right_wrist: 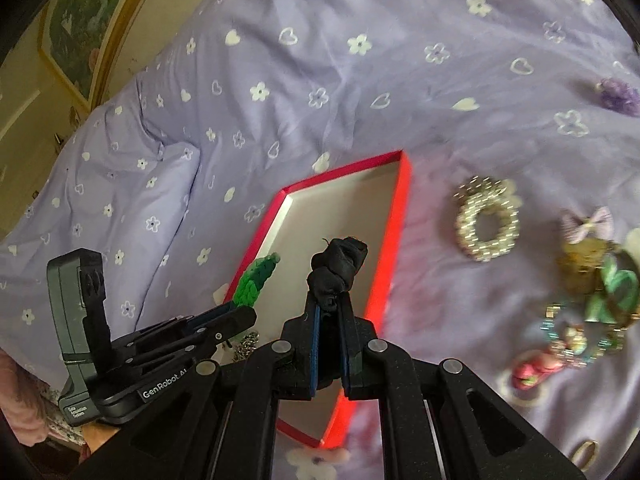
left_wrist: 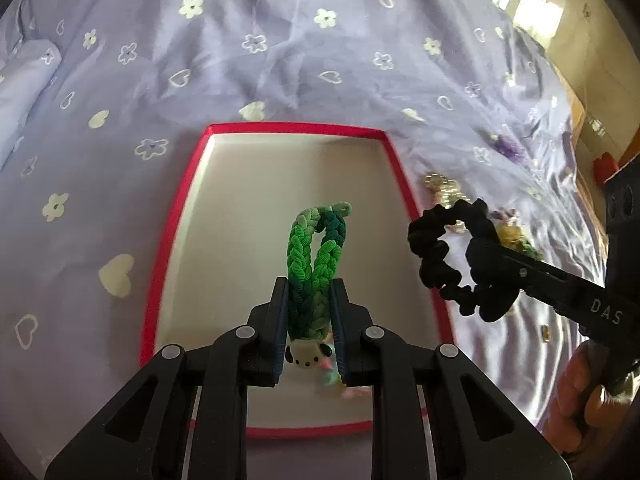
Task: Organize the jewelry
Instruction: 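Carry the bracelet and scrunchie into the red box and open both tools, then grasp the purple bow clip with the left tool while the right tool grasps the gold watch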
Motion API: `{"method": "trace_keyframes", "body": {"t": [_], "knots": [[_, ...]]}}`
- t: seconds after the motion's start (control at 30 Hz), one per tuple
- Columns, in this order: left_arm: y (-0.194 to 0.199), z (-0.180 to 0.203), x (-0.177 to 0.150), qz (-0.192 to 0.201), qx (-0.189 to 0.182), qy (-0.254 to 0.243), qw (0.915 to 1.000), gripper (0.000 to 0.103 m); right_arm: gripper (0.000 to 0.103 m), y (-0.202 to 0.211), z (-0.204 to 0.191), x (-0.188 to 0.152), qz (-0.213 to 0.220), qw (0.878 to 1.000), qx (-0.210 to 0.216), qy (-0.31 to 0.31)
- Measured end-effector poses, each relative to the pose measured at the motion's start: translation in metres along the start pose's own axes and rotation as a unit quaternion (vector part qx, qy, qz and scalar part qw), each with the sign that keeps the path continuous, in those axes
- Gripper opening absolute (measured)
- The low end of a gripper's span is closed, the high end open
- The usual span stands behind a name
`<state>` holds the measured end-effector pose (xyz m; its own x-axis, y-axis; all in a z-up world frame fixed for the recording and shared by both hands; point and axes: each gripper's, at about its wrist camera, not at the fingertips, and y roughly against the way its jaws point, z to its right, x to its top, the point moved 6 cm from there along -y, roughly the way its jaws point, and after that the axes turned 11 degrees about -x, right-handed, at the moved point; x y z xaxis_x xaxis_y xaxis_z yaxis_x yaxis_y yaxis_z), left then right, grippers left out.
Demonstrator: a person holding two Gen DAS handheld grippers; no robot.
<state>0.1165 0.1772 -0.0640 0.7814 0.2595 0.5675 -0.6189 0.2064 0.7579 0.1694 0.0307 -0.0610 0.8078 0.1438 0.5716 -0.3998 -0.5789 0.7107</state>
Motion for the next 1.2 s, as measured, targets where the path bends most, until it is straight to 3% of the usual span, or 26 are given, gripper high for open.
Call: {"method": "trace_keyframes", "body": {"t": [0.43, 0.8, 1.0, 1.13, 1.2], "knots": [[-0.030, -0.046, 0.012, -0.024, 0.031, 0.014, 0.9991, 0.018, 0.008, -0.067, -0.025, 0.008, -0.044, 0.999, -0.013, 0.028], [-0.051, -0.058, 0.008, -0.044, 0.038, 0.024, 0.9980, 0.020, 0.012, -0.086, -0.022, 0.011, -0.057, 0.996, -0.050, 0.053], [-0.050, -0.062, 0.008, -0.044, 0.044, 0.032, 0.9976, 0.028, 0.020, -0.086, -0.024, 0.012, -0.059, 0.995, -0.050, 0.055], [-0.045, -0.061, 0.009, -0.038, 0.047, 0.035, 0.9976, 0.046, 0.026, -0.083, -0.022, 0.013, -0.058, 0.996, -0.051, 0.049], [-0.041, -0.060, 0.009, -0.035, 0.051, 0.034, 0.9975, 0.050, 0.026, -0.081, -0.022, 0.013, -0.058, 0.996, -0.049, 0.045]]}}
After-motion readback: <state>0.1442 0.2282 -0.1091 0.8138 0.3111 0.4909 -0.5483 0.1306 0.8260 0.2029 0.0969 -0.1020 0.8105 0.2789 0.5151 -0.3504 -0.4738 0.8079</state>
